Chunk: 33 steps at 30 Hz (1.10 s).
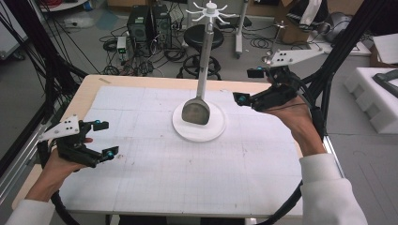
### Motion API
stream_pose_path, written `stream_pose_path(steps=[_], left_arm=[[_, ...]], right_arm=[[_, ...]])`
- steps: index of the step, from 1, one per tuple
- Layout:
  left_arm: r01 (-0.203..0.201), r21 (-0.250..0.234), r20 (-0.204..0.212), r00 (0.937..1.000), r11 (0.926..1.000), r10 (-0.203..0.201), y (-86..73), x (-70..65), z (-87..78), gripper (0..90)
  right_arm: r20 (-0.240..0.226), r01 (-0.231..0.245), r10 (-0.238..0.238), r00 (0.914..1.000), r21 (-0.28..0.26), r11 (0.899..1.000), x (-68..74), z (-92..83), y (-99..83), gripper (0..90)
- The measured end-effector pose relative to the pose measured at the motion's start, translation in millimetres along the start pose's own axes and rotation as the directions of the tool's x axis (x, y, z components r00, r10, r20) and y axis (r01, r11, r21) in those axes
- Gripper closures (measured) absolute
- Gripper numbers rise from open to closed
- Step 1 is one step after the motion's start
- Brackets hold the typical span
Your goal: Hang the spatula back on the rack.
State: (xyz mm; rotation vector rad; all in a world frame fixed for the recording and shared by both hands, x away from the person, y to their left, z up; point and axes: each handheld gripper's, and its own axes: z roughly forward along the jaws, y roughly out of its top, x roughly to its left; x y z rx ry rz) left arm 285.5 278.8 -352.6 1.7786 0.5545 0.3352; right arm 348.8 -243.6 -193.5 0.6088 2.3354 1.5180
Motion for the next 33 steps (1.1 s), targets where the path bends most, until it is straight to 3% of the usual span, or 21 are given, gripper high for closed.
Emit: stream_pose_path(steps=[5,16,20,25,30,33], left_arm=[[-0.02,-0.002,0.005,0.9998,0.9998,0.02,-1.7,-3.2,-1.7,1.7],[-0.004,-0.007,-0.005,1.0,1.0,0.004,-15.9,-4.5,-0.9,1.7],[-0.014,-0.007,-0.03,0.9995,0.9999,0.013,-20.1,-4.2,-1.6,1.7],[0.003,-0.025,-0.047,0.9989,0.9997,-0.004,-27.4,-2.5,-2.7,1.7],[0.009,-0.026,-0.052,0.9986,0.9996,-0.01,-35.8,-3.1,-3.4,1.7],[0.017,-0.028,-0.06,0.998,0.9995,-0.019,-38.0,-2.1,-3.6,1.7]], right_arm=[[-0.002,0.019,-0.019,0.9998,-0.019,1.0,10.9,-7.4,-19.4,0.2],[0.094,0.033,-0.024,0.9952,-0.099,0.995,29.4,-26.4,-92.0,0.2],[0.126,0.012,0.004,0.992,-0.127,0.992,33.2,-29.7,-120.9,0.2],[0.16,-0.02,0.043,0.9861,-0.146,0.989,31.1,-26.4,-158.0,0.2],[0.154,-0.061,0.091,0.9839,-0.187,0.98,31.1,-20.5,-188.8,0.2],[0.145,-0.067,0.096,0.9848,-0.192,0.979,30.6,-18.7,-199.7,0.2]])
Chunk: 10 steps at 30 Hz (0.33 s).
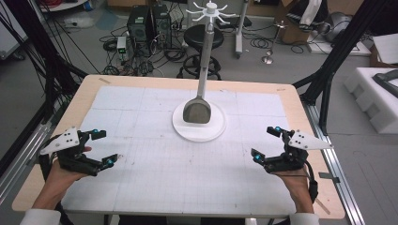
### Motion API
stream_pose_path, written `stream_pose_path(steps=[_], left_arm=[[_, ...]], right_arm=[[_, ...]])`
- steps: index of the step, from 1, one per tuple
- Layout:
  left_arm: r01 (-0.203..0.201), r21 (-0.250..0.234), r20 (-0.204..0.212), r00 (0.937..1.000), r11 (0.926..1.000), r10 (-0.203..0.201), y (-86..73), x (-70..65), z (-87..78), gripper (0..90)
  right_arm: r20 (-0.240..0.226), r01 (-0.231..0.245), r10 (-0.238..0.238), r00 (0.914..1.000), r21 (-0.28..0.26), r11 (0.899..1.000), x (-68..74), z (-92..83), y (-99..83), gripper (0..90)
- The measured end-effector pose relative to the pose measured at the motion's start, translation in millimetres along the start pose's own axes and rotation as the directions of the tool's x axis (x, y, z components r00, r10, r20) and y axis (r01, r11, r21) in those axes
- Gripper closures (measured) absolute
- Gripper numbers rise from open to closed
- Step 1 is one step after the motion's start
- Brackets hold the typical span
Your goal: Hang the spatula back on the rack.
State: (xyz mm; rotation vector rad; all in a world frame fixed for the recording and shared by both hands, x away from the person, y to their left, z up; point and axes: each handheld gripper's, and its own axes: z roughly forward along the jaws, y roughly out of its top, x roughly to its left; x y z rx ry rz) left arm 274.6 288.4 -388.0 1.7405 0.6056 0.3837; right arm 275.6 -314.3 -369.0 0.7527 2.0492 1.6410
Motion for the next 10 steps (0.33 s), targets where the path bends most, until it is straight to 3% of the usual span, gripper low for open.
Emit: stream_pose_path(steps=[2,10], left_arm=[[-0.002,-0.002,0.0,1.0,1.0,0.002,-0.4,1.0,-1.2,1.7],[-0.003,-0.012,0.002,1.0,0.9999,0.003,-0.8,0.9,-3.5,1.7]], right_arm=[[0.017,-0.002,0.001,0.9999,0.004,1.0,-1.1,-1.4,-1.2,0.2],[0.011,-0.006,0.005,0.9999,0.021,1.0,0.7,-2.9,-10.4,0.2]])
